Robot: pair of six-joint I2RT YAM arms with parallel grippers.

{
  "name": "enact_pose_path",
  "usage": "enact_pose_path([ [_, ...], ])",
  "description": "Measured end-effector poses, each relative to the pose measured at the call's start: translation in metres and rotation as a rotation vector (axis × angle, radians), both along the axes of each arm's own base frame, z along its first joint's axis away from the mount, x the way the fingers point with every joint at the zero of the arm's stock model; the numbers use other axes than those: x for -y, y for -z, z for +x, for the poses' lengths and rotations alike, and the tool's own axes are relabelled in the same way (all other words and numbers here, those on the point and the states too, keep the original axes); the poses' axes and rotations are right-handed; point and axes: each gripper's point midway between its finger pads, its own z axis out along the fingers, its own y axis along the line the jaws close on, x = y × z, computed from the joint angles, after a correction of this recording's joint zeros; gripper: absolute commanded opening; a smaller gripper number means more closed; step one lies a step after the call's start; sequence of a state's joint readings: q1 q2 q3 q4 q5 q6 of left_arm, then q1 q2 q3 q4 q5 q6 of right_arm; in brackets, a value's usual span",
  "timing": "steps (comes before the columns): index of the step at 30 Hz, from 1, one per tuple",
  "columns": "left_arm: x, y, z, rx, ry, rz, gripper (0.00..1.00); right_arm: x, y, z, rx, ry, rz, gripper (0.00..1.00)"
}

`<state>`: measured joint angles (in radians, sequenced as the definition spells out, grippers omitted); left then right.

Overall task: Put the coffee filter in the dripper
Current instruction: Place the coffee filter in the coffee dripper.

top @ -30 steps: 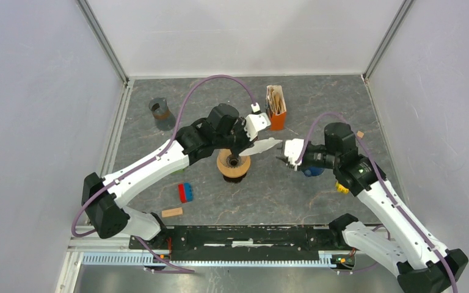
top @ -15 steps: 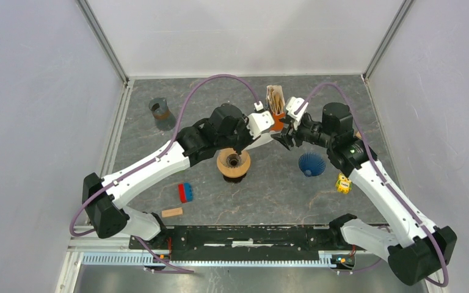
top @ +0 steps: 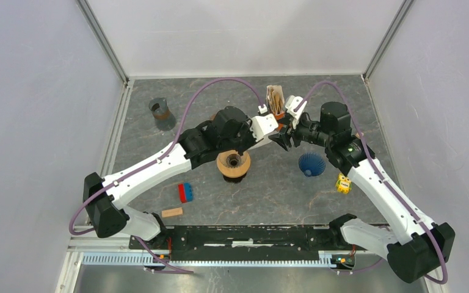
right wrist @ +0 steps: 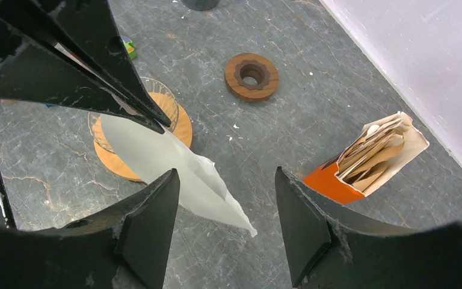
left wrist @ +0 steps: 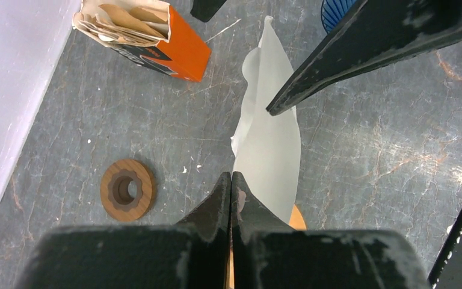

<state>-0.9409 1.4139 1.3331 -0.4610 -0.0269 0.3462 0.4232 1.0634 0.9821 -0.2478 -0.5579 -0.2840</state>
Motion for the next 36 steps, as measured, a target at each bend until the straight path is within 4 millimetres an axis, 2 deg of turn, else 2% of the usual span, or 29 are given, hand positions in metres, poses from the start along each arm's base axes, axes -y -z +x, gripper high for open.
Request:
enact_pose_path([
  [6, 0.001, -0.001, -0.001, 0.007, -0.001, 0.002, 0.02, 0.0, 0.006, 0.002, -0.011, 0.004, -0.006, 0.66],
  [15, 0.0, -0.006, 0.005, 0.033, -0.033, -0.004, 0.02, 0.006, 0.03, 0.004, -0.062, 0.049, -0.028, 0.66],
  [29, 0.005, -0.011, 0.011, 0.064, -0.043, -0.04, 0.02, 0.016, 0.036, 0.025, -0.167, 0.162, 0.059, 0.62],
  [36, 0.004, -0.005, 0.01, 0.057, -0.042, -0.032, 0.02, 0.013, 0.041, 0.029, -0.233, 0.158, 0.112, 0.48],
])
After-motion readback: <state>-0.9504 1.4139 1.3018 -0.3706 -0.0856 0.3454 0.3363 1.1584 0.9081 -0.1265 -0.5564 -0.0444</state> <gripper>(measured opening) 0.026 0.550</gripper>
